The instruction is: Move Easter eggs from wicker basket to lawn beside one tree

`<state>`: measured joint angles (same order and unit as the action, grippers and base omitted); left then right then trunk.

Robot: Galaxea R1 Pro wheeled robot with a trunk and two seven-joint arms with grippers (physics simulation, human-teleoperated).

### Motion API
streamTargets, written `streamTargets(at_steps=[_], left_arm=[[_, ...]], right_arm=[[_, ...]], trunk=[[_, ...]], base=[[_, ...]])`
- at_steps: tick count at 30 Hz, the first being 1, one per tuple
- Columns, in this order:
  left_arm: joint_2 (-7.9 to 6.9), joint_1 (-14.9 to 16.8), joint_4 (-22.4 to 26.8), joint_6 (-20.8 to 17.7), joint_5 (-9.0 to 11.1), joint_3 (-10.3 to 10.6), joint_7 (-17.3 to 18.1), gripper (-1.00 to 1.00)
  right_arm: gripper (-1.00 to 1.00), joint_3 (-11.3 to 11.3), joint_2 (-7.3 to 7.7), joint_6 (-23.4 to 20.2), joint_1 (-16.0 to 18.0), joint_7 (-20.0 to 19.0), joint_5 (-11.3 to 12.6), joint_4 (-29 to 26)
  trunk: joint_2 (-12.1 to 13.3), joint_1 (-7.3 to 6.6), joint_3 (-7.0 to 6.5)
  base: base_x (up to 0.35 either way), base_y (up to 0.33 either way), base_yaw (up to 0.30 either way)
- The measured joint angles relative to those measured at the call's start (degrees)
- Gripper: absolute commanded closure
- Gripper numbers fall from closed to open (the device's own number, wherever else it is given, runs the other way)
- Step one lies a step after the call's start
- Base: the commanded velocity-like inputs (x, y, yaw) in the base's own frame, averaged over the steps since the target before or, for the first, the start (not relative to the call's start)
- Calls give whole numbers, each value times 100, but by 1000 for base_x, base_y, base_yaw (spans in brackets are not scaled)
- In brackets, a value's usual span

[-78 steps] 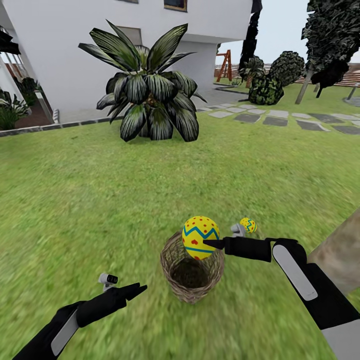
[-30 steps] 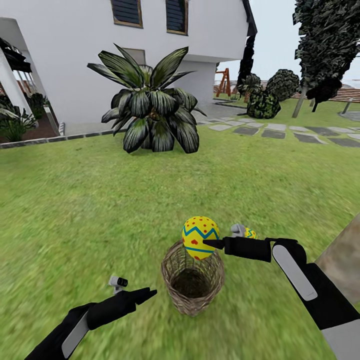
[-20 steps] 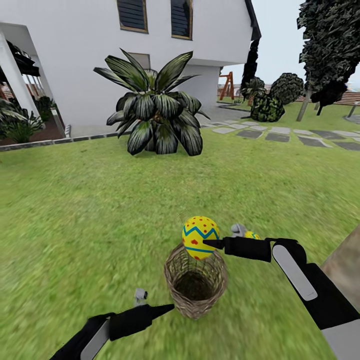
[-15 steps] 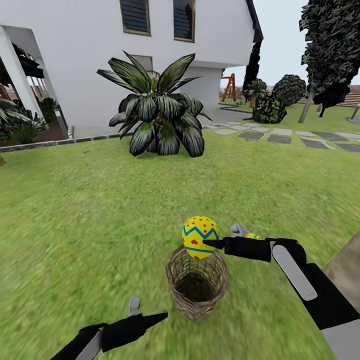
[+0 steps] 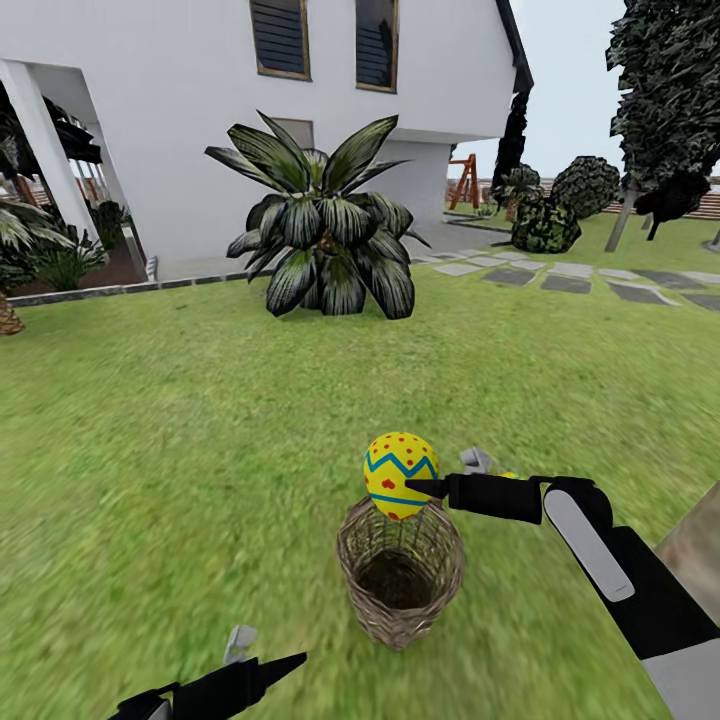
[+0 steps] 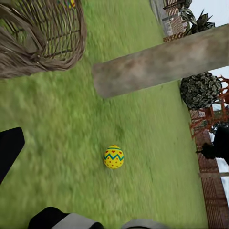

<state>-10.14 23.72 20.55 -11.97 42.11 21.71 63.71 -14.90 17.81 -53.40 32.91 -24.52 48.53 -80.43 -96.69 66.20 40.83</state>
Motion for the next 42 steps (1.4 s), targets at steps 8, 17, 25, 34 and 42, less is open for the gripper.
streamTargets(at_steps=[8, 17, 25, 34, 42], left_arm=[[1, 1, -15, 0, -15, 66, 19, -100], [-48, 3, -503, 449, 28, 383, 6, -100], [-168, 1, -502, 545, 46, 369, 37, -100], [-167, 4, -500, 545, 46, 369, 41, -100], [-159, 5, -504, 539, 54, 378, 31, -100]], right_arm=[[100, 1, 1, -1, -2, 1, 2, -2], [100, -3, -16, 8, -2, 9, 1, -2], [100, -9, -17, 8, -1, 29, 2, -6], [100, -8, -17, 8, -1, 45, 3, -2], [100, -6, -17, 8, -2, 45, 2, -2]], trunk=[[0, 0, -41], [0, 0, -96], [0, 0, -150], [0, 0, -229], [0, 0, -291]], base=[[0, 0, -215], [0, 0, -236], [0, 0, -178], [0, 0, -121], [0, 0, -221]])
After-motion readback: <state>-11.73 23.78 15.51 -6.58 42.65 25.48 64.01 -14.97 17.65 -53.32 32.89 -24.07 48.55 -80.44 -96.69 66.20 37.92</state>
